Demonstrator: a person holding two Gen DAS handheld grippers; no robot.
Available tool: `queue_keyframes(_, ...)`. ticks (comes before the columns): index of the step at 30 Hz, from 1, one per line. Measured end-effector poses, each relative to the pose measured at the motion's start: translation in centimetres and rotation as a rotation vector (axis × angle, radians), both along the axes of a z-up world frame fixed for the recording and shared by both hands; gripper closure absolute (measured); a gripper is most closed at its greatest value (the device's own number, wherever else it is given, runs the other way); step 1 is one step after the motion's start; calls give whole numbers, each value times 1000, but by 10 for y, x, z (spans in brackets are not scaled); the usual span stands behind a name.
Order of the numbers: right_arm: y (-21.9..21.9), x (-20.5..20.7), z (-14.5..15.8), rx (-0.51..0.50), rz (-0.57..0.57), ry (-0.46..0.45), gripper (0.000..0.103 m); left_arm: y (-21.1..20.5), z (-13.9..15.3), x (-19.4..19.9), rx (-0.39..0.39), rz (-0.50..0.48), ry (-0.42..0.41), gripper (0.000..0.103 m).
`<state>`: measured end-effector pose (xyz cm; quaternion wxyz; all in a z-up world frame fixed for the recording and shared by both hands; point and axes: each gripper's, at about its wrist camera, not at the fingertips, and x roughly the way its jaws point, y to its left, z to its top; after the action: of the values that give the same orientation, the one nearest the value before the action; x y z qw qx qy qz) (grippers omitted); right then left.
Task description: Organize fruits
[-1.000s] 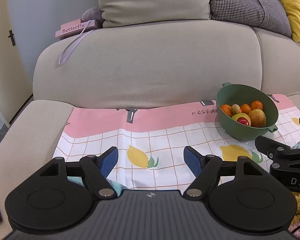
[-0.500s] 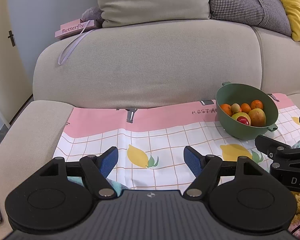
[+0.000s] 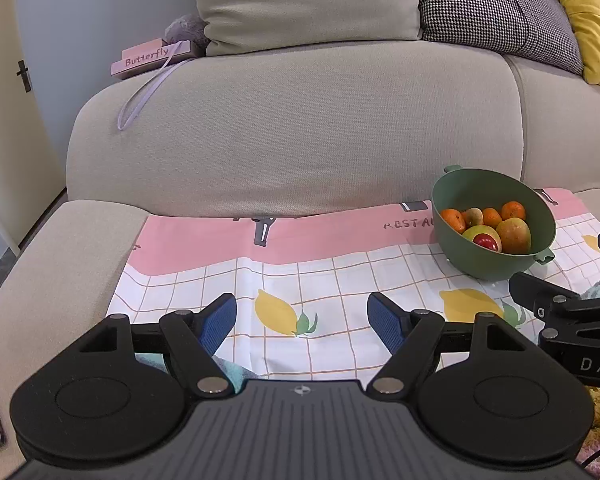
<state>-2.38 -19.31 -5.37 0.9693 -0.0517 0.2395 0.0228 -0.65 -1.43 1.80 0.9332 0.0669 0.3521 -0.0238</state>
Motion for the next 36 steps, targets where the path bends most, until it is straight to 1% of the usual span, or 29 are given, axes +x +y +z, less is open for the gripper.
queue_keyframes(36, -1, 0, -2, -5, 9, 4, 4, 0, 4, -4, 5, -2, -6, 16)
